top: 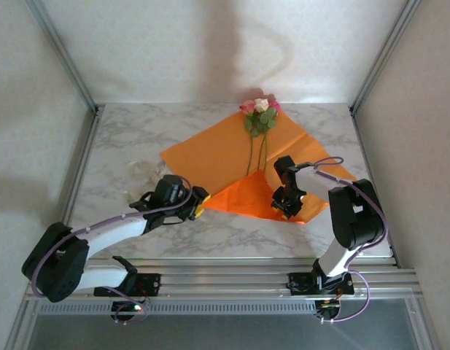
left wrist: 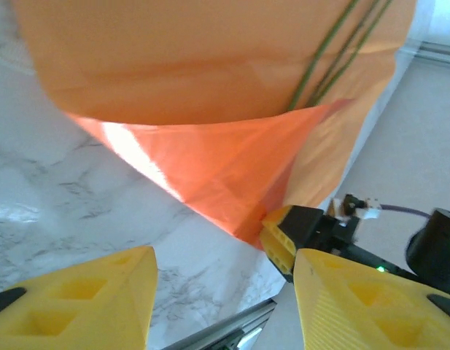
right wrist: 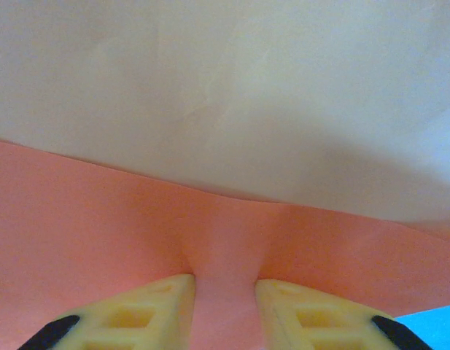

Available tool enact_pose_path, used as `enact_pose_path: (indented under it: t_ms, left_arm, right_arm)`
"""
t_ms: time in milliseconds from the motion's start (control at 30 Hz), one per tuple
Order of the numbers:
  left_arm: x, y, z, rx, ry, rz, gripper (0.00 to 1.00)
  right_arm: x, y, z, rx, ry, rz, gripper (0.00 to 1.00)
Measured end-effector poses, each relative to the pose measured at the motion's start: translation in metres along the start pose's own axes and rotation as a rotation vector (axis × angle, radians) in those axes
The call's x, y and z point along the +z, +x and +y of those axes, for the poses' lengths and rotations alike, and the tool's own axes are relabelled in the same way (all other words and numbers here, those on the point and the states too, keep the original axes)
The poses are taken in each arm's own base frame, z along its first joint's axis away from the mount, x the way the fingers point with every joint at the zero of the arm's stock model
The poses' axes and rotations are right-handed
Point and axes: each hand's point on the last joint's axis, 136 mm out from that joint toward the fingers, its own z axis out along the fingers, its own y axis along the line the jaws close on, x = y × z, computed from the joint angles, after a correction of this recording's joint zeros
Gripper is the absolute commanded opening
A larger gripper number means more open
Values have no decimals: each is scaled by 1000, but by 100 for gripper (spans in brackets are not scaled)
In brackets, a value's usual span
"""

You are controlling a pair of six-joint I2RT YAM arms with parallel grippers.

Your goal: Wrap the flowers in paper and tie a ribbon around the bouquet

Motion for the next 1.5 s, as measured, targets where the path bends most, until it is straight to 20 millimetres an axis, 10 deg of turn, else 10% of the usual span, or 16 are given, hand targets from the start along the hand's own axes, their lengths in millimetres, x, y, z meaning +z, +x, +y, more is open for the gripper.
enact_pose_path:
  t_ms: [1200, 1500]
  left_arm:
    - [58, -12, 26, 170, -38, -116, 28]
    - [58, -15, 24, 219, -34, -136, 0]
  right_arm:
    - [0, 0, 0, 5, 0, 29, 30]
    - [0, -1, 0, 6, 2, 31, 30]
